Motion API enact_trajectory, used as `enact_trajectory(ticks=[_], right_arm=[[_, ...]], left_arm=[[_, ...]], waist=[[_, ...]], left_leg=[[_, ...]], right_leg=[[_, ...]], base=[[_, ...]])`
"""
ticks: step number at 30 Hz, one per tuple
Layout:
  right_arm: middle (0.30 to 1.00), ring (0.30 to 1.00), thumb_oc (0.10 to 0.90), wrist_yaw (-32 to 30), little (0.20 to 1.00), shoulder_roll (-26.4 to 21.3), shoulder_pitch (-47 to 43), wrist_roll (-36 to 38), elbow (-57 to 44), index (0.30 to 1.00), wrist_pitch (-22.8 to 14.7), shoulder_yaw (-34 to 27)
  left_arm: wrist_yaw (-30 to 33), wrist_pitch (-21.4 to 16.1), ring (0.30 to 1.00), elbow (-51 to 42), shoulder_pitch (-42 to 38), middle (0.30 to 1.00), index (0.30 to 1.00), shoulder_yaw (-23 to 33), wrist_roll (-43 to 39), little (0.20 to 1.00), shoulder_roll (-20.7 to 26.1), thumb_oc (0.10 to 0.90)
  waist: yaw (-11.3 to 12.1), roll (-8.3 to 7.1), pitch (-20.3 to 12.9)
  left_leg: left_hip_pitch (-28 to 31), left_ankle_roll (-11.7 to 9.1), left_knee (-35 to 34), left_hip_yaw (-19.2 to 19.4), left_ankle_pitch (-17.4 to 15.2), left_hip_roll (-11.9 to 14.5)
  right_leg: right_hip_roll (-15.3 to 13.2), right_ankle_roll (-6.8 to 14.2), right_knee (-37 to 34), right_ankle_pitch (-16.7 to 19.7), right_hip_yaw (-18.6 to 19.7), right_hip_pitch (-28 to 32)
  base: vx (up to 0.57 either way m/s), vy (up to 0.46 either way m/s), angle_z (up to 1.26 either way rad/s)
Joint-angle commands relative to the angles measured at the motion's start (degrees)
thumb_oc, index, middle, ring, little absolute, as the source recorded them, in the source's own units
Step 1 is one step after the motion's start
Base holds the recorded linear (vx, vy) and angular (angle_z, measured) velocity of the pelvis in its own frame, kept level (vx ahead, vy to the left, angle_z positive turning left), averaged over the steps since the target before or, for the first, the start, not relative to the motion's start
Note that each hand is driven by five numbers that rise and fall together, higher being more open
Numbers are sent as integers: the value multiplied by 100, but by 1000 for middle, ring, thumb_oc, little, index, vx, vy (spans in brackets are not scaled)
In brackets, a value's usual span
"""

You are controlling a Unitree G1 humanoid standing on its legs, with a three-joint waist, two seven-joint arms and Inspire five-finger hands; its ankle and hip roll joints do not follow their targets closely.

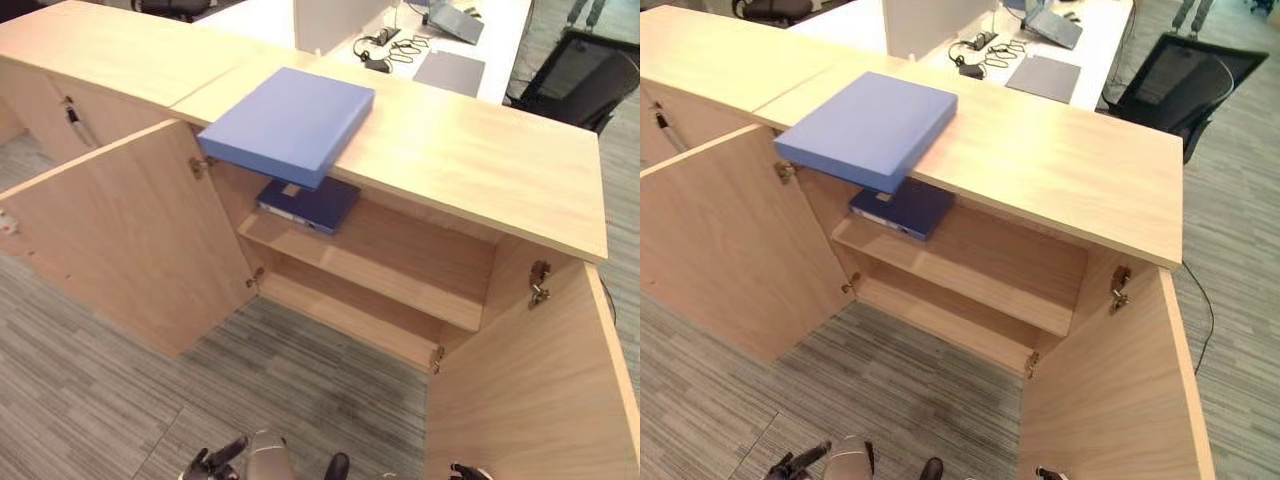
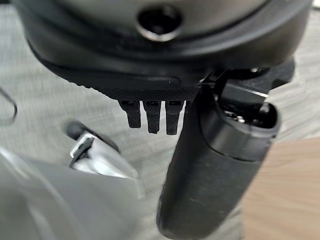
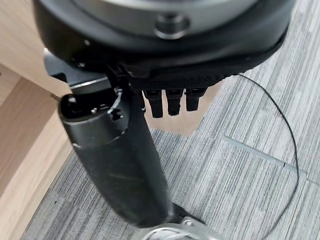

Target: Put the empty folder in the office cabinet

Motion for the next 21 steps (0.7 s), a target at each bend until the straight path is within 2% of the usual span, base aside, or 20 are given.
enact_trajectory(ticks=[1,2,3,4,7,9,14,18,20,21], right_arm=[[900,900,800,-123,900,-558,99,-31,148,900,43,-43],[900,900,800,-114,900,-562,123,-89,146,900,48,-29],[900,900,800,-114,900,-562,124,-90,146,900,49,-30],[900,900,800,-84,900,-567,138,-147,127,900,53,-39],[900,900,800,-72,900,-571,201,-178,128,900,97,-129],[900,900,800,-20,900,-581,276,-221,106,900,150,-254],[900,900,800,75,900,-523,370,-502,167,900,249,-279],[900,900,800,153,900,-506,397,-568,179,900,274,-299],[900,900,800,179,900,-503,392,-601,159,900,289,-313],[900,900,800,202,900,-521,383,-638,120,900,302,-343]], left_arm=[[122,-306,900,-713,176,900,900,-283,-259,900,119,800],[130,-354,900,-1016,213,900,900,-334,-251,900,117,800],[132,-353,900,-1019,215,900,900,-334,-250,900,116,800],[97,-366,900,-1341,237,900,900,-366,-250,900,93,800],[99,-345,900,-1590,269,900,900,-445,-335,900,53,800],[74,-301,900,-2048,367,900,900,-471,-385,900,42,800],[43,-235,900,-2684,543,900,900,-528,-210,900,110,800],[-104,-131,900,-2821,574,900,900,-555,-63,900,235,800],[-143,-132,900,-3102,644,900,900,-526,-74,900,291,800],[-123,-169,900,-3600,765,900,900,-483,8,900,370,800]], waist=[[306,86,357],[378,141,328],[379,140,333],[391,208,239],[333,234,111],[291,281,-63],[304,379,-268],[311,400,-349],[327,416,-377],[356,432,-403]], left_leg=[[898,133,-1085,-459,7,-399],[924,78,-1521,-897,227,-601],[935,78,-1530,-895,231,-602],[1199,113,-1897,-1089,206,-663],[1403,142,-2053,-1012,220,-645],[1709,237,-2334,-925,167,-728],[2214,396,-3039,-860,204,-869],[2306,458,-3121,-806,153,-948],[2339,502,-3131,-796,121,-997],[2373,552,-3131,-802,74,-1048]], right_leg=[[-798,927,-76,241,215,-120],[-748,940,-55,220,350,-4],[-749,940,-55,219,351,2],[-718,961,29,181,459,45],[-768,993,47,175,453,89],[-860,1076,54,209,490,159],[-953,1221,90,213,610,188],[-1025,1305,98,221,635,205],[-1071,1344,119,240,643,210],[-1123,1383,173,246,652,197]], base=[[199,234,-26],[88,140,-26],[200,184,-54],[151,147,-75],[151,176,-88],[169,229,-39],[82,164,-4],[54,160,19],[25,131,-4],[21,124,-1]])
